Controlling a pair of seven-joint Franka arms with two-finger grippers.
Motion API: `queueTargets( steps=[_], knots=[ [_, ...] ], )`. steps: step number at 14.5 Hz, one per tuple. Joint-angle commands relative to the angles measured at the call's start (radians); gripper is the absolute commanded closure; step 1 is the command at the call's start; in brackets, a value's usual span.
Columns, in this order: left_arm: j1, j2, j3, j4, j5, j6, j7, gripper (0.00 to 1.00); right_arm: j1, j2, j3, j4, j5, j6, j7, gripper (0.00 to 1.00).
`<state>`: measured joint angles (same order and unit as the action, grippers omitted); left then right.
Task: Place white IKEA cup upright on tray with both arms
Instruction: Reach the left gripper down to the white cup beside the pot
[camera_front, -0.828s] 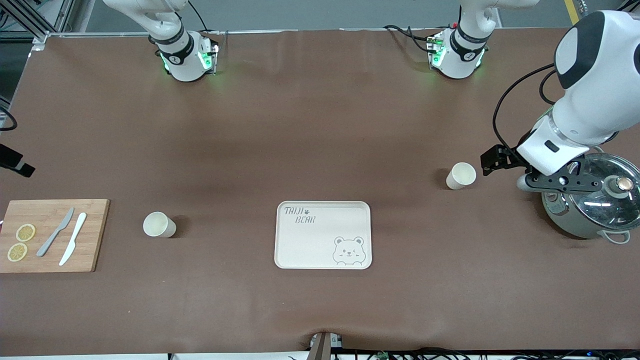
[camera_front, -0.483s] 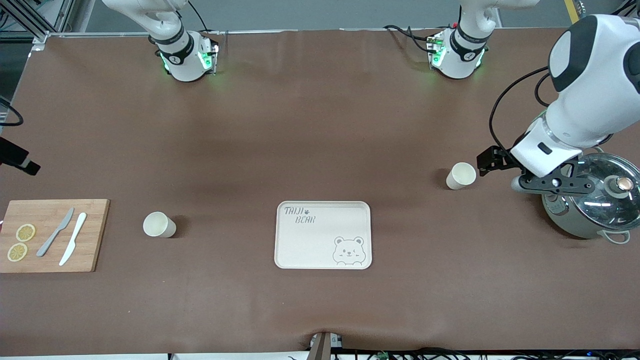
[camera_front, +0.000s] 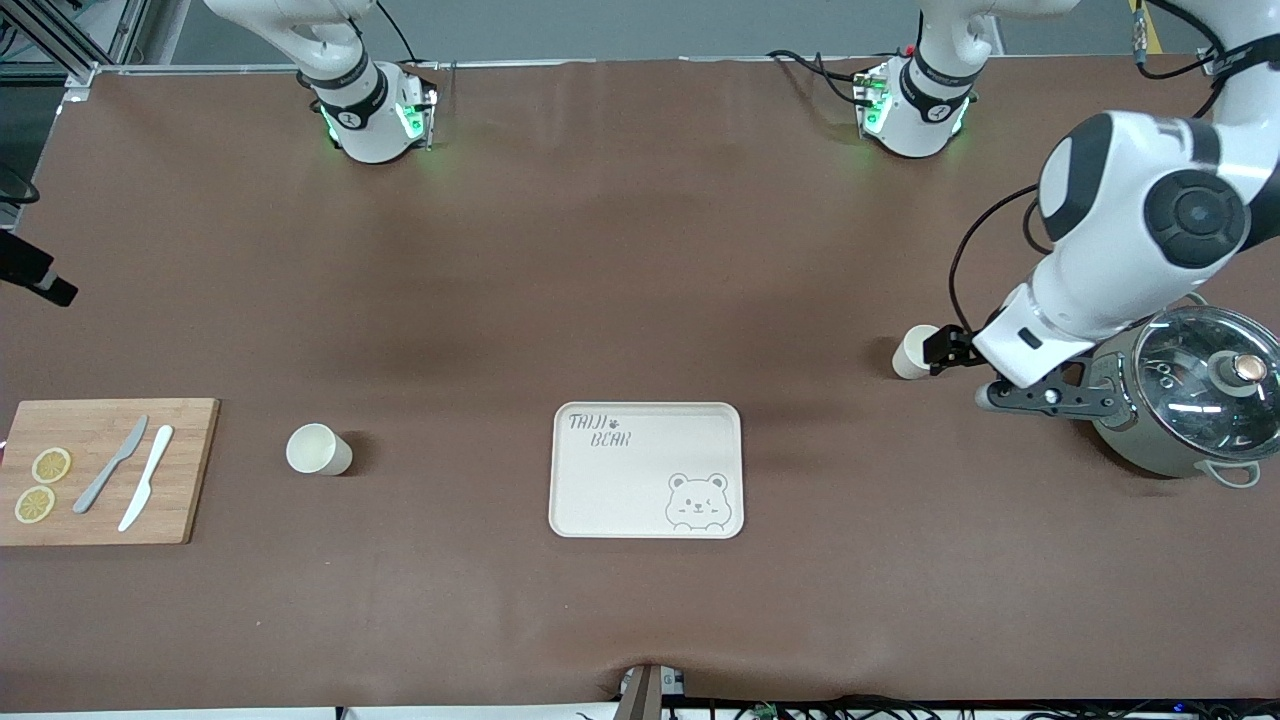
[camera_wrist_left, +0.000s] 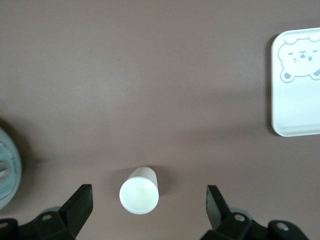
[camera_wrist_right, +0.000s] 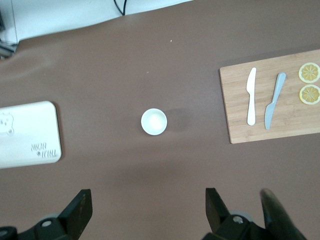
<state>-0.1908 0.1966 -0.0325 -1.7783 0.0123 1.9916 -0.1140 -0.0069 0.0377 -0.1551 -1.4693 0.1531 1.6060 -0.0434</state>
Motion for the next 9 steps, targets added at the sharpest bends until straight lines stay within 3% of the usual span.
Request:
queueTargets(
  steps=[1,7,9],
  knots=[
    [0.008,-0.065,-0.007,-0.171,0.014,0.134,0.005,0.0,0.008,-0.027,-0.009,-0.034,-0.02,-0.006,-0.056,0.0],
    [0.036,-0.091,-0.009,-0.37,0.008,0.329,0.007,0.0,-0.011,-0.016,-0.008,-0.016,-0.021,-0.009,-0.058,0.0],
    [0.053,-0.112,-0.009,-0.453,0.008,0.41,0.01,0.0,0.001,-0.016,-0.001,-0.014,-0.064,-0.012,-0.056,0.0]
  ],
)
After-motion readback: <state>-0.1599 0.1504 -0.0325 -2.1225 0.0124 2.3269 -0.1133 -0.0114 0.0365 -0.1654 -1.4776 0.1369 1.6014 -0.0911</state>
